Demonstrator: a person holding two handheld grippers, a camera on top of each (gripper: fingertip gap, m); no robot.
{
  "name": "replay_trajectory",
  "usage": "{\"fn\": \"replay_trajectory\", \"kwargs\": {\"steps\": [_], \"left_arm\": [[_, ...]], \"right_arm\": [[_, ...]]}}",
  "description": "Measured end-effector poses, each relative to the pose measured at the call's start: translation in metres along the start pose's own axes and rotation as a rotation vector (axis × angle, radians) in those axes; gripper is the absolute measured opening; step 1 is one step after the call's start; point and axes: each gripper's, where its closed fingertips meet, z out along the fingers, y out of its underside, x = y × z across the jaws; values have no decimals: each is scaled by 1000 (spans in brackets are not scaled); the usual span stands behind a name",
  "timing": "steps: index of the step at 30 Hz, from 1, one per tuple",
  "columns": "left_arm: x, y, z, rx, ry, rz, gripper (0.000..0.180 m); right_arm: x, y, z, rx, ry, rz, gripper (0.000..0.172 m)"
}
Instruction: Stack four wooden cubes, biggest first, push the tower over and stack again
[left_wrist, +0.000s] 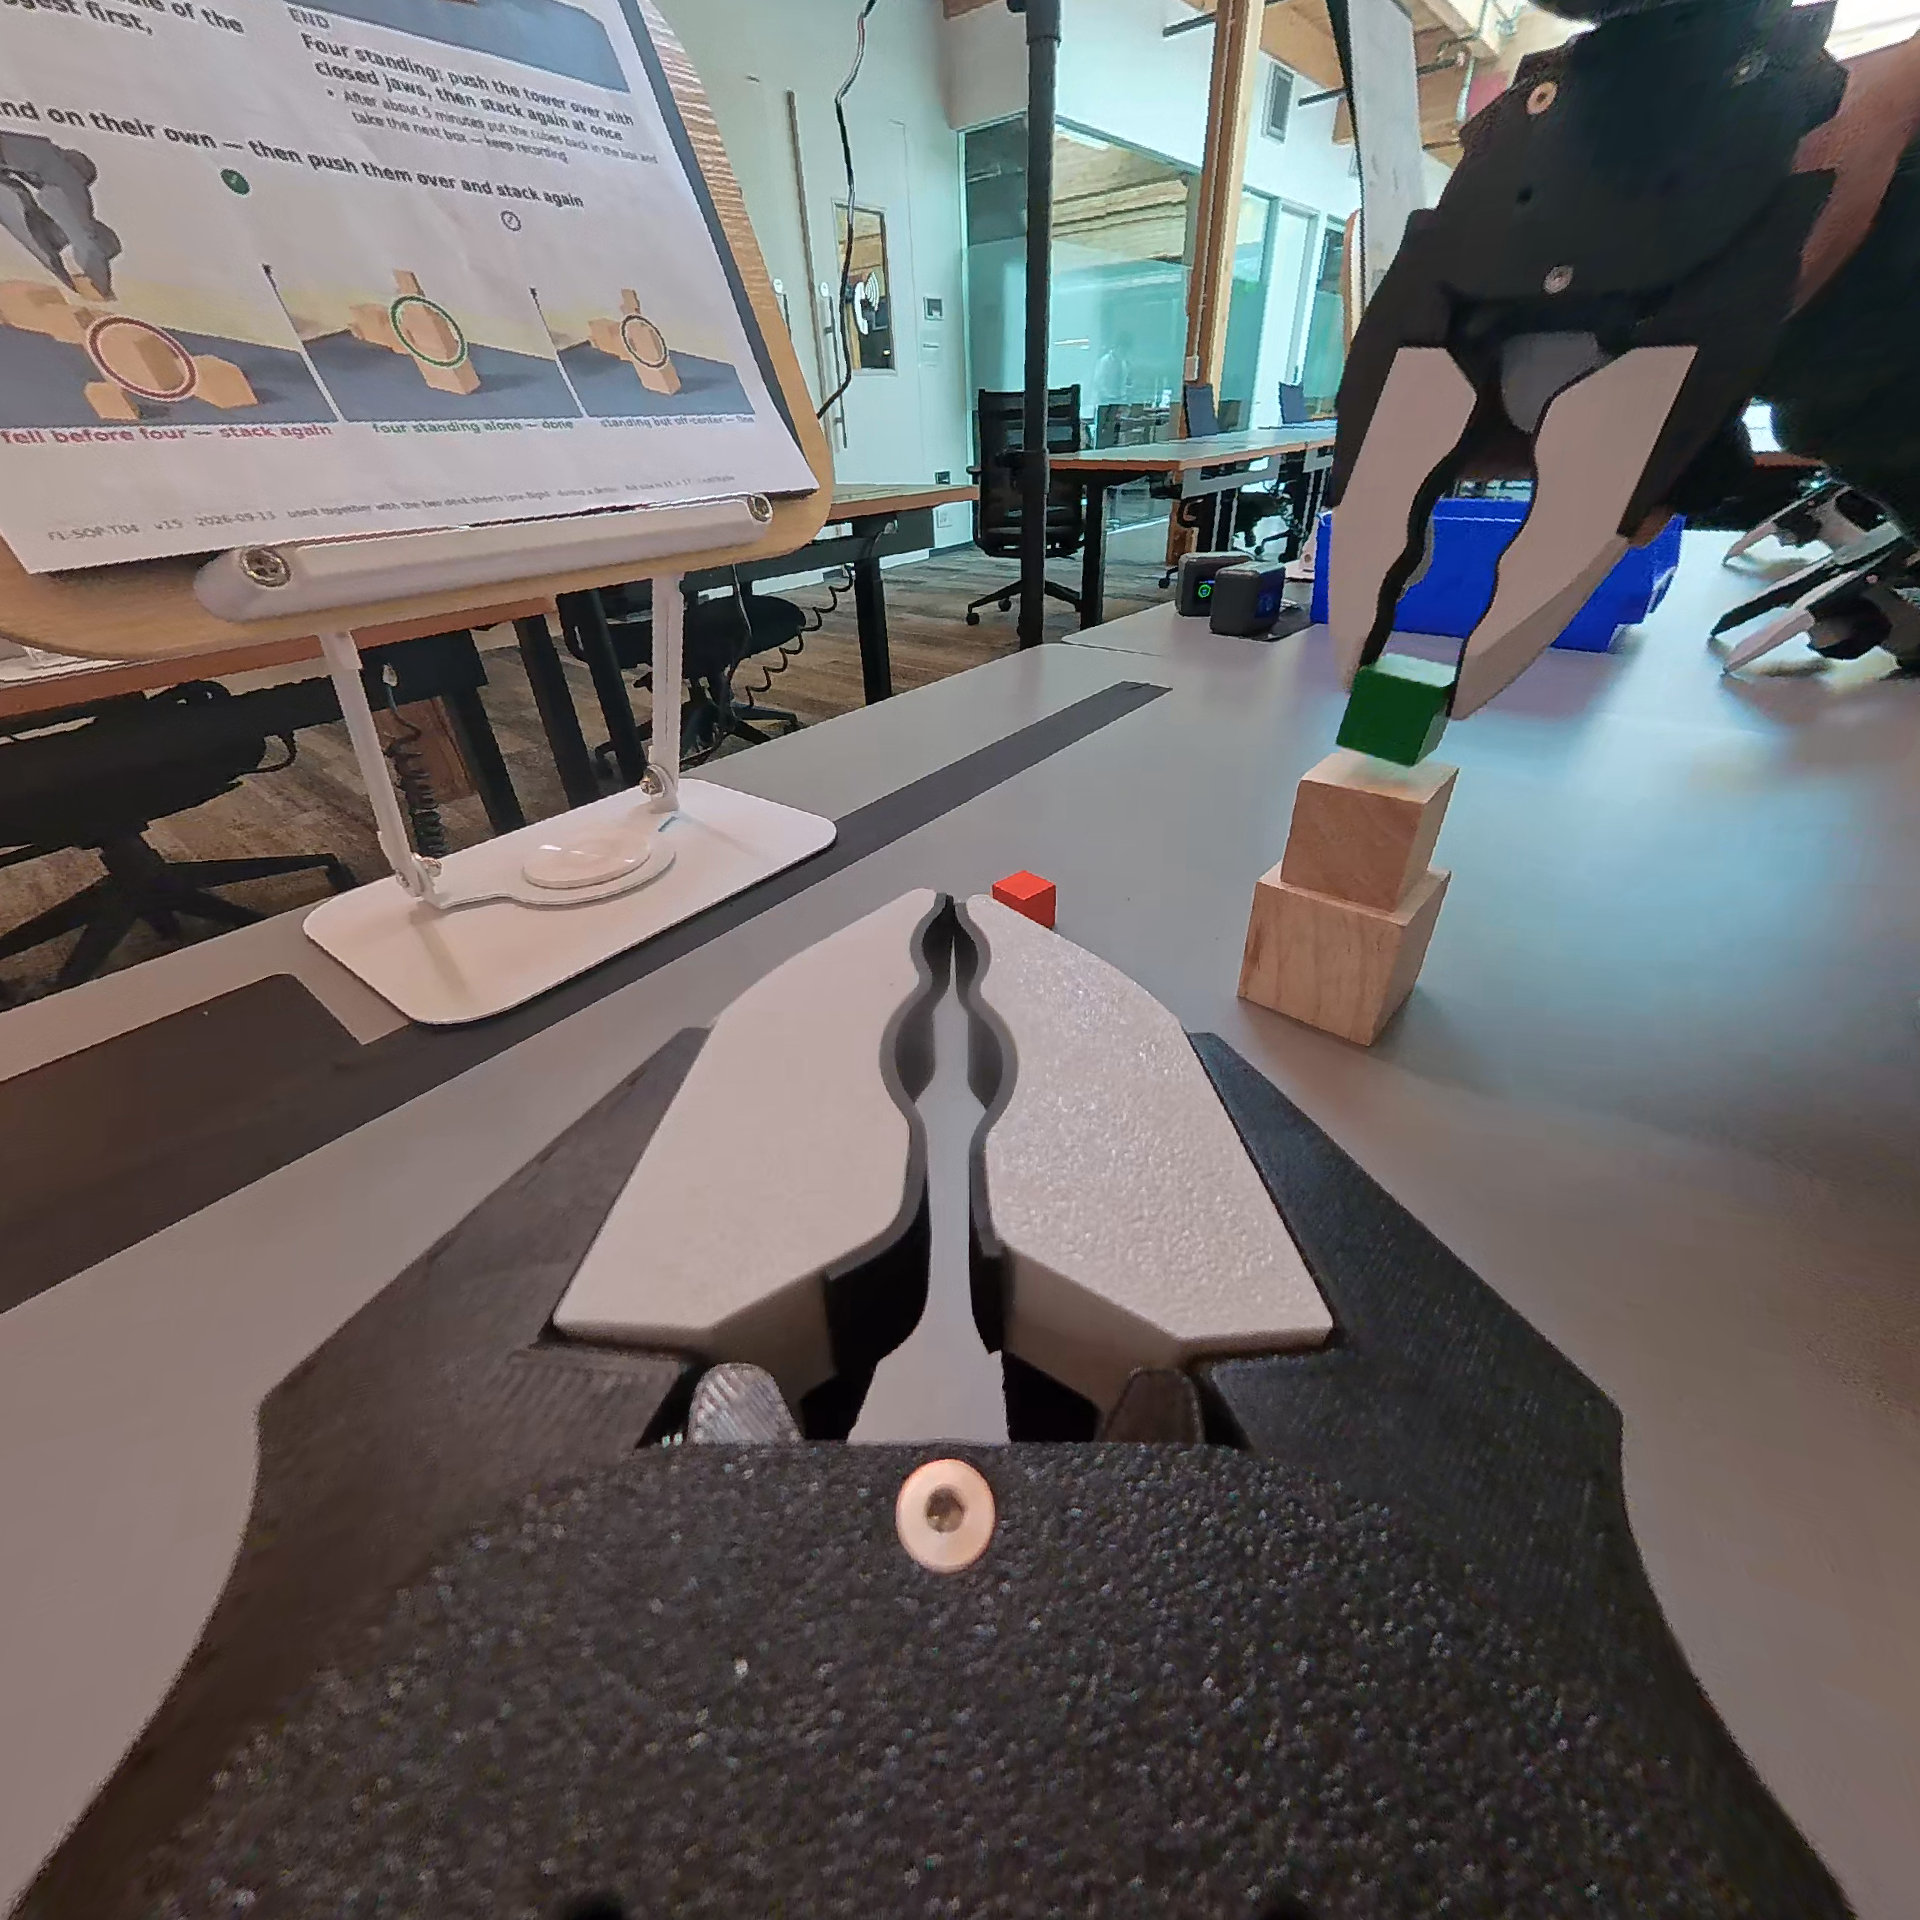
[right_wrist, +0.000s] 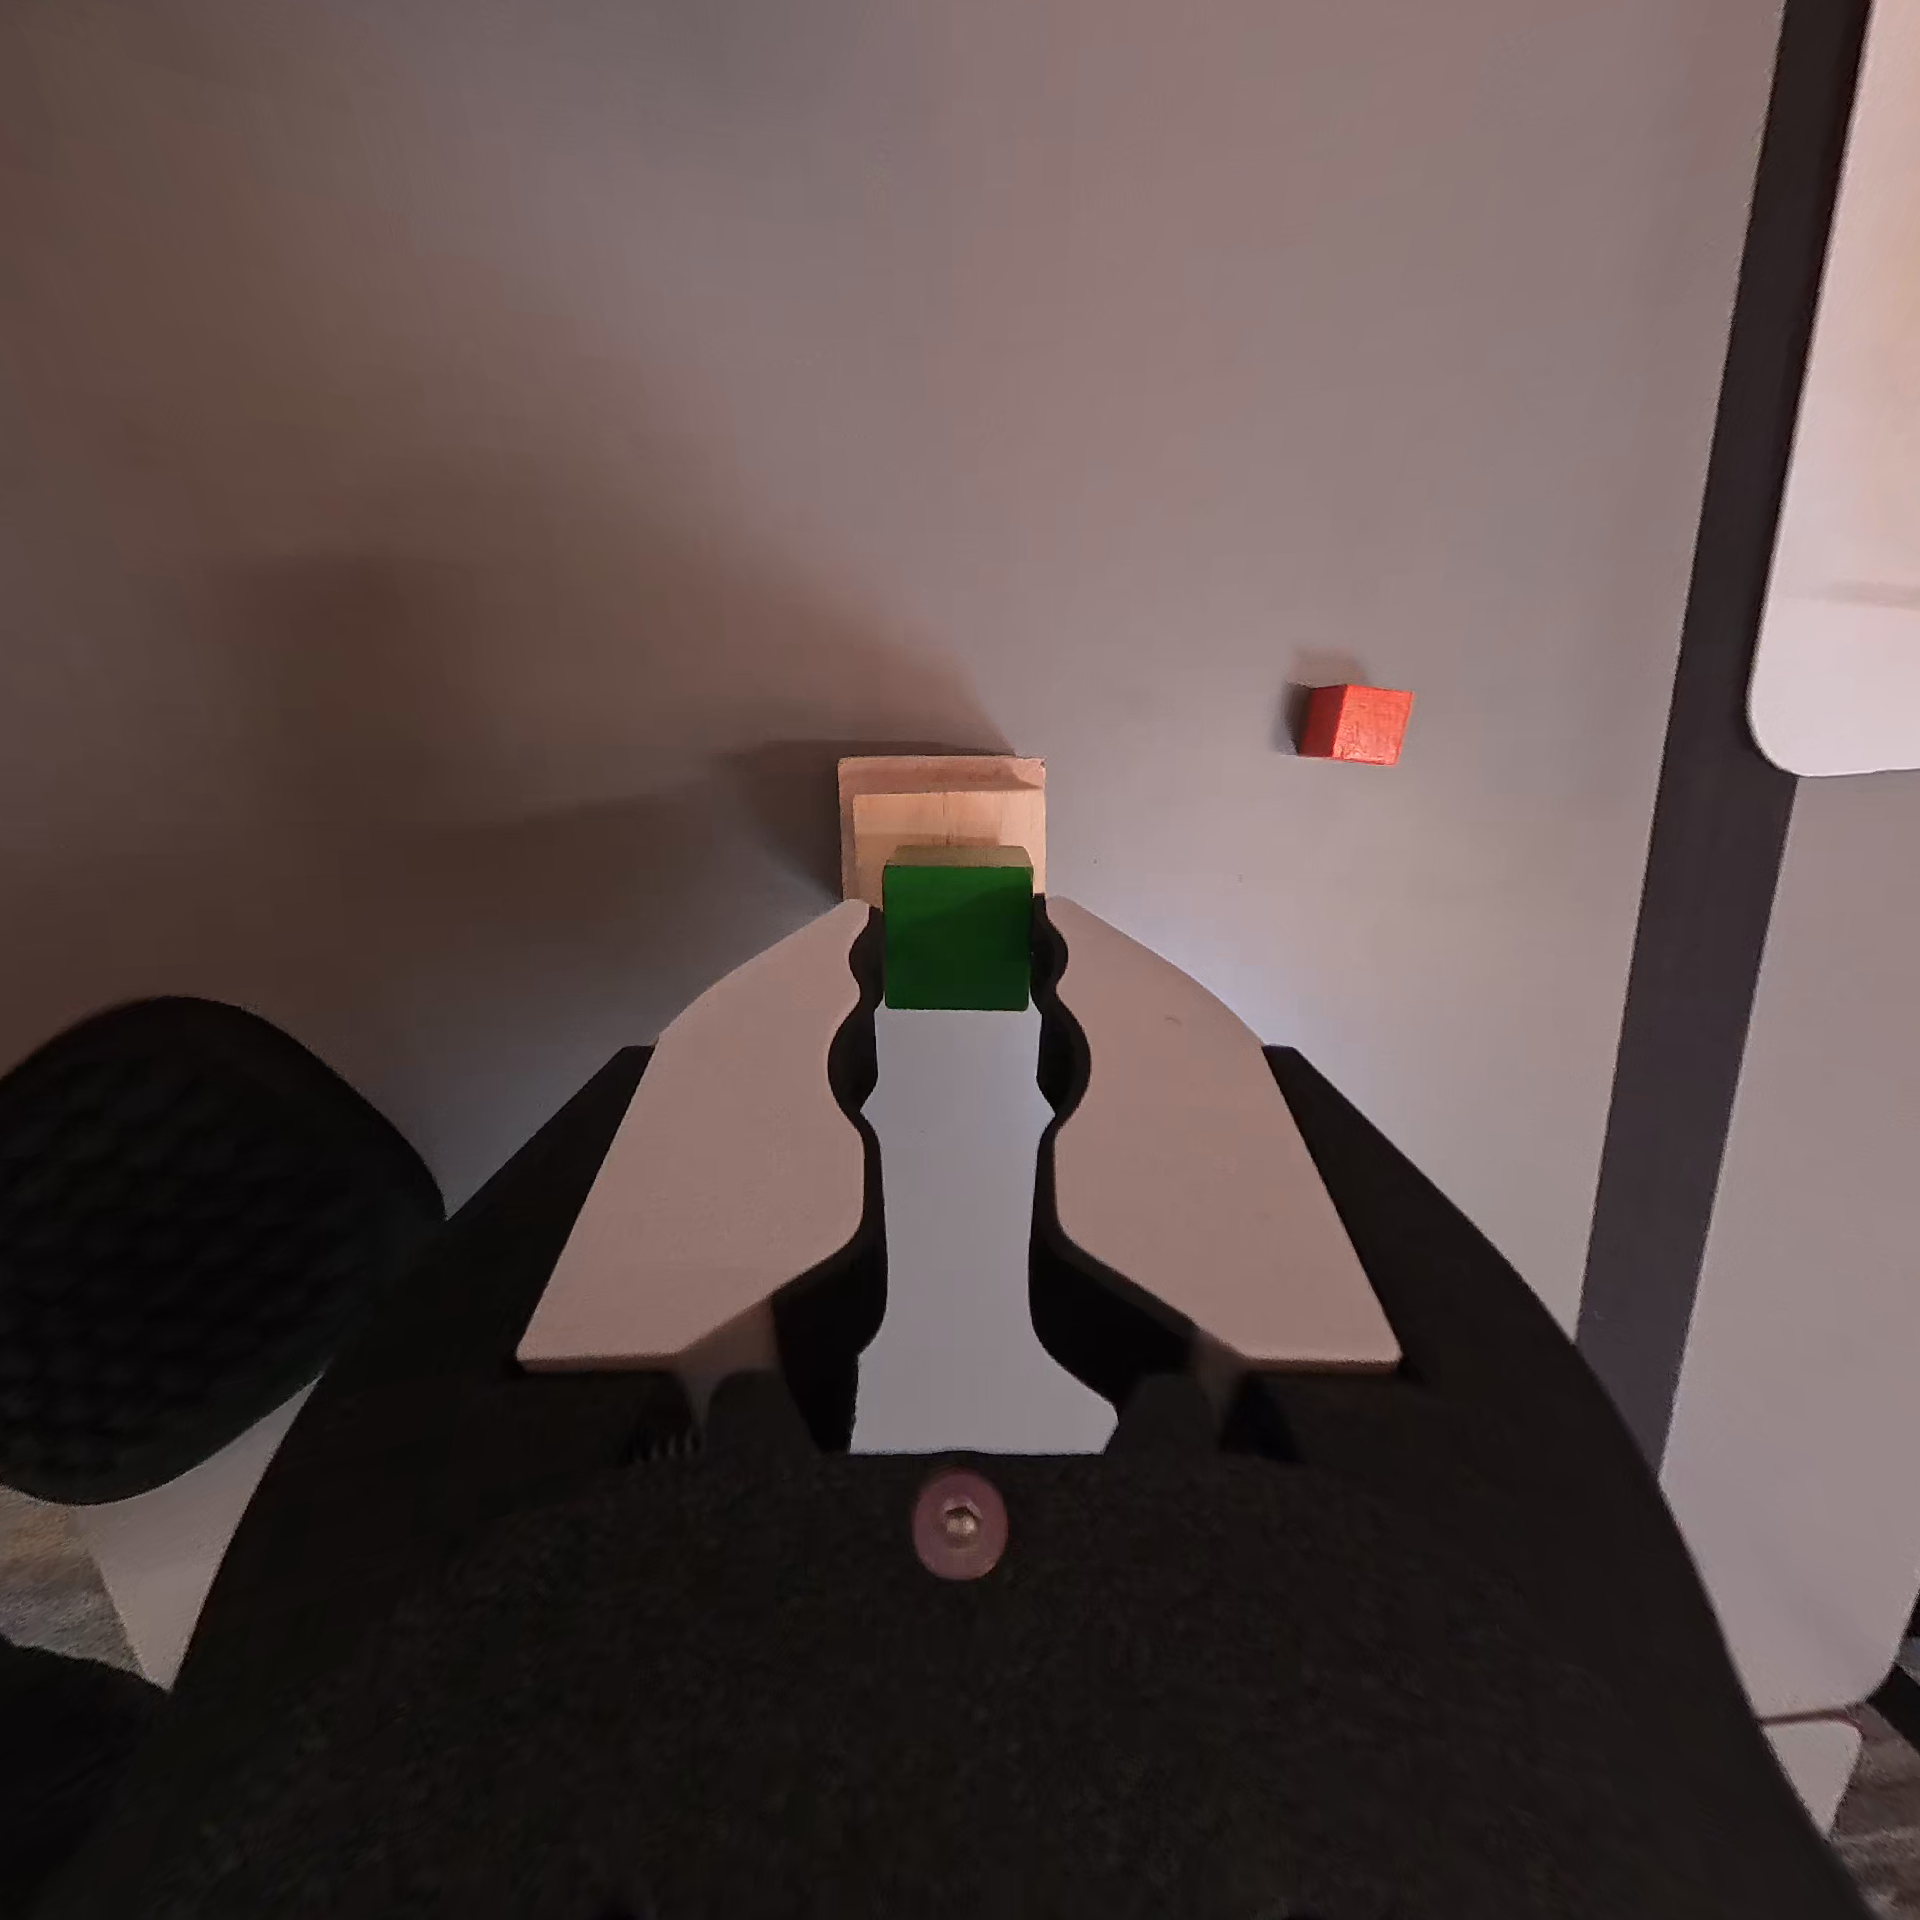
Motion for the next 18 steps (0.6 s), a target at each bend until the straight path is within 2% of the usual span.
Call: {"fn": "replay_trajectory", "kwargs": {"steps": [18], "left_arm": [[1, 2, 1, -5, 4, 0, 0]], "right_arm": [[-2, -3, 7, 8, -60, 6, 27]]}}
